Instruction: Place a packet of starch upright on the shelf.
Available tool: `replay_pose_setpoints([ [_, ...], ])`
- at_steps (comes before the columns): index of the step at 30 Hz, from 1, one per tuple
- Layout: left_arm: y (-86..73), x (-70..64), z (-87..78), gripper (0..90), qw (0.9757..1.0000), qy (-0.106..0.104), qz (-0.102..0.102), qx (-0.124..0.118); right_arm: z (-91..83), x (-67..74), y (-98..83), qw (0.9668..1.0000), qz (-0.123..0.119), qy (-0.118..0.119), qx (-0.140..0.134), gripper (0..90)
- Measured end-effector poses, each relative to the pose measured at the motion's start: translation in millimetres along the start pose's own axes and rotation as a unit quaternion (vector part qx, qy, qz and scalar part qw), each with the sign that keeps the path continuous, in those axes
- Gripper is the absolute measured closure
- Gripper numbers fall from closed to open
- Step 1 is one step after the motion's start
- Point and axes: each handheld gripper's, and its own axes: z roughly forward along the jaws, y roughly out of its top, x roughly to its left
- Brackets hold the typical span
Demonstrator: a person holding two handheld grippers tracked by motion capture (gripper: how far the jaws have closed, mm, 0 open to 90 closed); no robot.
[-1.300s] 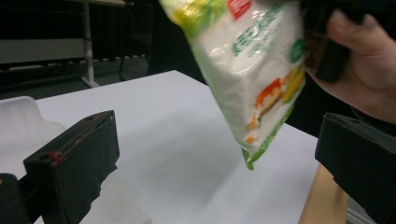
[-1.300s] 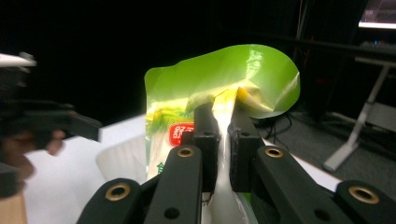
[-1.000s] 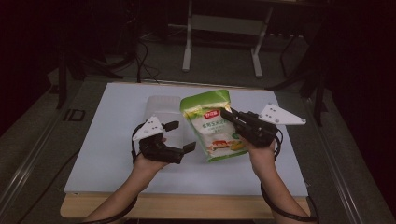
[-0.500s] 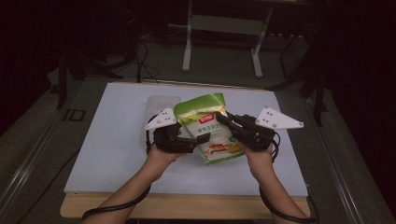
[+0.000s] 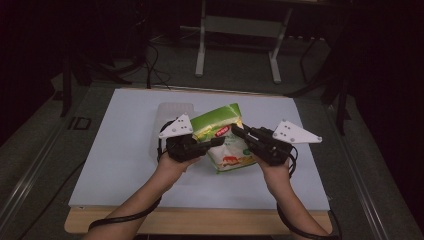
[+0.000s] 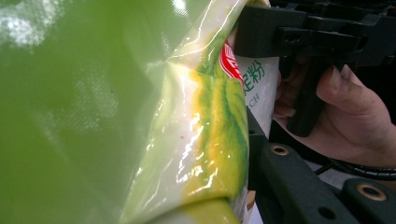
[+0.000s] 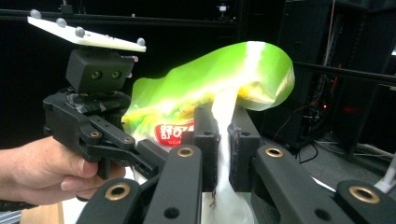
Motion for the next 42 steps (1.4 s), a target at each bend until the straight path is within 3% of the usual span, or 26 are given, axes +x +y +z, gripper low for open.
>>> replay_pose_setpoints([
  [5,9.9,1.3,-0.2,81.7,0.9995,0.009,0.026,0.014,-0.4,-4.0,0.3,1.0,0.008,-0.005,-0.002,82.3],
  [8,17.9,1.8,-1.1,81.7,0.9988,0.013,0.041,0.023,-1.6,-6.7,3.6,0.9999,0.014,0.0,0.0,76.7],
  [10,21.6,3.1,-2.1,81.7,0.9987,0.013,0.042,0.027,-3.2,-8.0,5.6,0.9997,0.023,0.004,-0.003,66.3],
  [16,29.9,8.9,-9.4,81.7,0.9986,0.018,0.044,0.021,-9.6,-10.9,8.2,0.999,0.036,-0.014,-0.024,32.9],
  [19,35.4,12.9,-16.4,81.7,0.9983,0.015,0.053,0.02,-13.5,-11.1,10.8,0.9989,0.035,-0.026,-0.02,14.0],
  [20,37.6,15.2,-19.3,81.7,0.9981,0.011,0.056,0.02,-14.5,-10.9,11.4,0.999,0.034,-0.026,-0.017,12.0],
  [22,41.6,20.7,-26.2,81.6,0.9975,0.009,0.068,0.017,-19.2,-11.5,12.5,0.9989,0.034,-0.031,-0.01,10.8],
  [25,43.9,28.0,-36.2,81.6,0.993,0.005,0.117,0.015,-27.7,-14.1,10.7,0.9989,0.04,-0.019,-0.016,11.4],
  [26,44.8,30.9,-39.5,81.6,0.9923,0.005,0.123,0.018,-31.6,-16.4,8.9,0.9985,0.049,-0.018,-0.019,13.2],
  [29,46.0,41.3,-48.8,81.6,0.9928,-0.002,0.115,0.03,-42.1,-22.9,4.3,0.9973,0.067,-0.026,-0.016,14.0],
  [33,44.9,52.4,-60.3,81.6,0.9908,0.006,0.126,0.05,-54.6,-28.4,-5.0,0.9957,0.079,-0.046,0.008,17.1],
  [36,42.6,64.5,-68.0,81.6,0.9914,0.001,0.118,0.056,-59.8,-31.6,-12.0,0.9956,0.083,-0.034,0.026,17.1],
  [40,39.2,76.2,-76.4,81.6,0.9907,0.001,0.119,0.067,-68.9,-37.5,-21.2,0.9952,0.085,-0.033,0.037,16.9],
  [42,37.0,80.4,-79.8,81.5,0.9902,0.0,0.121,0.071,-73.3,-40.9,-25.5,0.9946,0.083,-0.044,0.045,16.0],
])
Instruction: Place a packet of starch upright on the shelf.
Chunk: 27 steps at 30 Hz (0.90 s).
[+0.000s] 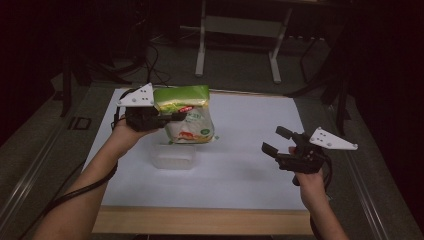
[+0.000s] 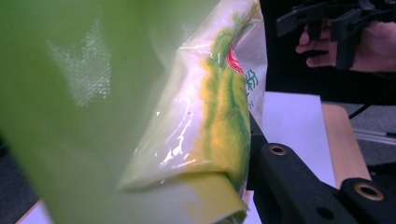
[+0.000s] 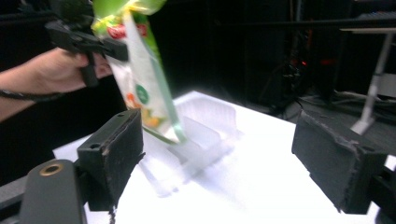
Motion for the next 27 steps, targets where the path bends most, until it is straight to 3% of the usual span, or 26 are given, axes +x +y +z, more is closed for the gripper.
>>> replay_pose_setpoints([
  [4,-7.6,3.8,-5.2,81.5,0.9999,-0.01,0.006,0.004,-8.3,-8.3,-11.3,1.0,0.006,-0.005,0.003,13.7],
  [8,-14.2,3.9,-8.1,81.5,0.9997,-0.016,0.01,0.014,-15.4,-12.1,-26.6,0.9995,0.003,-0.027,0.013,13.1],
  [13,-24.4,5.8,-10.8,81.5,0.9992,-0.017,0.012,0.034,-20.9,-11.5,-49.7,0.9994,0.013,-0.029,0.013,13.5],
  [17,-35.5,10.2,-11.5,81.5,0.9987,-0.022,0.007,0.045,-20.9,-10.4,-62.7,0.9988,0.011,-0.026,0.04,13.5],
  [24,-53.7,15.1,-7.1,81.5,0.9972,-0.022,0.002,0.071,-21.4,-9.6,-64.3,0.9991,0.013,-0.015,0.037,13.5],
  [27,-65.3,14.4,0.2,81.5,0.996,-0.03,-0.003,0.084,-20.7,-7.0,-60.8,0.9994,0.003,-0.006,0.033,13.5],
])
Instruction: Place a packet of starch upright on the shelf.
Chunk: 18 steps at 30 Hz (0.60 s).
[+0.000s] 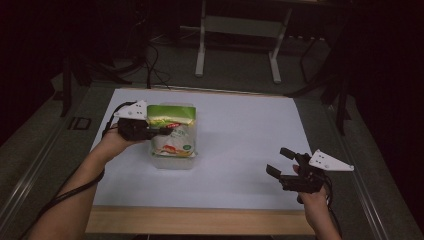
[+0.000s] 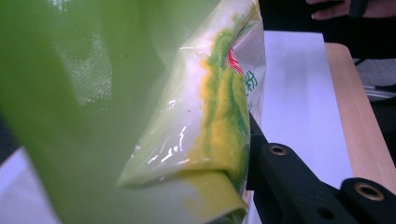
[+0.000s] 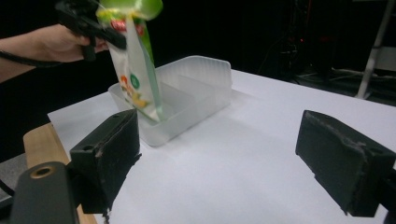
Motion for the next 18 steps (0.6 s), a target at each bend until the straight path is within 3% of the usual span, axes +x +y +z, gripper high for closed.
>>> replay_pose_setpoints([
  [3,-5.8,2.0,-1.1,81.5,0.9999,0.001,-0.008,-0.008,-0.4,1.1,1.3,1.0,-0.002,0.001,0.0,13.5],
  [7,-12.5,3.0,-2.8,81.6,0.9999,0.007,-0.009,0.007,-0.7,1.1,1.6,1.0,-0.005,0.001,0.0,13.6],
  [11,-17.0,3.6,-1.3,81.7,0.9999,0.008,-0.011,0.007,-0.4,0.8,1.3,1.0,-0.004,0.003,-0.001,13.6],
  [16,-24.0,4.5,5.6,81.6,0.9997,0.009,-0.013,0.018,0.0,0.5,0.9,1.0,-0.002,0.005,-0.002,13.6],
  [18,-30.0,1.5,16.2,81.7,0.9995,0.004,-0.008,0.032,0.1,1.0,0.6,1.0,-0.002,0.007,-0.001,13.6],
])
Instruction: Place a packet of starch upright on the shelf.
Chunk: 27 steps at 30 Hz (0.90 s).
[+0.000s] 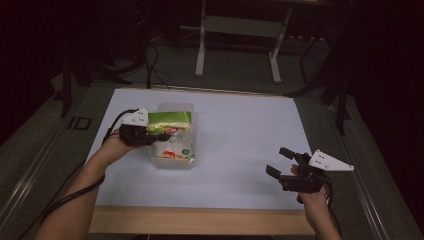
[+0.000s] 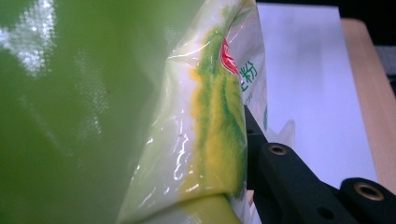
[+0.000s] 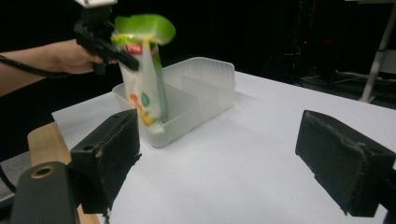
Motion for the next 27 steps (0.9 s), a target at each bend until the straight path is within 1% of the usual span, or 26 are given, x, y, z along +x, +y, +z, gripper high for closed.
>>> replay_pose_setpoints([
  [1,-2.0,-1.5,4.5,81.7,1.0,-0.002,0.001,0.002,0.0,0.0,-0.2,1.0,-0.001,0.001,0.0,13.6],
  [2,-4.7,-3.2,10.3,81.6,0.9999,-0.004,0.005,0.01,0.0,-0.2,-0.6,1.0,-0.002,0.002,0.0,13.6],
  [3,-6.1,-4.0,12.9,81.6,0.9999,-0.004,0.008,0.014,0.0,-0.4,-1.0,1.0,-0.001,0.002,0.0,13.6],
  [4,-8.9,-5.5,16.2,81.6,0.9999,0.002,0.01,0.009,0.0,-0.4,-1.2,1.0,0.0,0.002,0.0,13.6],
  [5,-11.4,-5.7,17.1,81.6,0.9999,0.009,0.003,-0.002,0.0,-0.4,-1.5,1.0,0.001,0.002,0.001,13.6],
  [6,-13.4,-5.2,17.2,81.5,0.9999,0.012,0.002,-0.008,-0.1,-0.2,-1.7,1.0,0.001,0.002,0.002,13.6],
  [8,-16.1,-3.3,16.6,81.5,0.9998,0.008,-0.008,-0.015,-0.3,0.1,-1.7,1.0,0.0,0.004,0.002,13.6],
  [11,-16.3,-1.7,16.1,81.3,0.9998,0.005,-0.015,-0.014,-0.9,0.5,-1.4,1.0,-0.002,0.004,0.002,13.6],
  [13,-15.1,-1.9,16.3,80.9,0.9998,0.006,-0.016,-0.01,-1.3,-0.2,-1.5,1.0,-0.001,0.004,0.002,13.6],
  [16,-14.2,-2.3,16.2,78.2,0.9997,0.016,-0.017,-0.009,-1.8,-0.9,-1.7,1.0,0.001,0.002,0.002,13.6],
  [17,-14.2,-3.3,15.9,75.0,0.9994,0.027,-0.017,-0.014,-1.9,-1.0,-1.7,1.0,0.001,0.003,0.002,13.6],
  [19,-13.7,-4.1,14.7,69.9,0.9989,0.036,-0.024,-0.02,-2.1,-0.9,-1.7,1.0,0.001,0.002,0.003,13.6],
  [21,-12.0,-6.1,14.0,64.5,0.998,0.052,-0.028,-0.02,-2.2,-0.9,-1.7,1.0,0.001,0.002,0.003,13.6],
  [22,-11.1,-7.2,12.9,63.1,0.9976,0.057,-0.031,-0.023,-2.3,-1.0,-1.6,1.0,0.0,0.002,0.004,13.6],
  [23,-10.6,-8.1,12.2,59.8,0.9973,0.063,-0.03,-0.024,-2.1,-1.0,-1.6,1.0,0.0,0.0,0.005,13.6],
  [24,-10.1,-9.3,10.6,56.8,0.9966,0.068,-0.036,-0.028,-2.0,-1.1,-1.6,1.0,0.0,0.0,0.005,13.6],
  [25,-9.7,-9.3,9.3,52.8,0.9962,0.067,-0.045,-0.031,-1.9,-1.0,-1.6,1.0,0.001,0.0,0.005,13.6],
  [26,-9.1,-9.4,8.4,47.5,0.9957,0.07,-0.053,-0.031,-1.7,-0.9,-1.6,1.0,0.001,0.0,0.006,13.6],
  [27,-8.3,-9.7,7.3,39.5,0.9945,0.076,-0.065,-0.032,-1.5,-0.9,-1.6,1.0,0.0,-0.001,0.007,13.6],
])
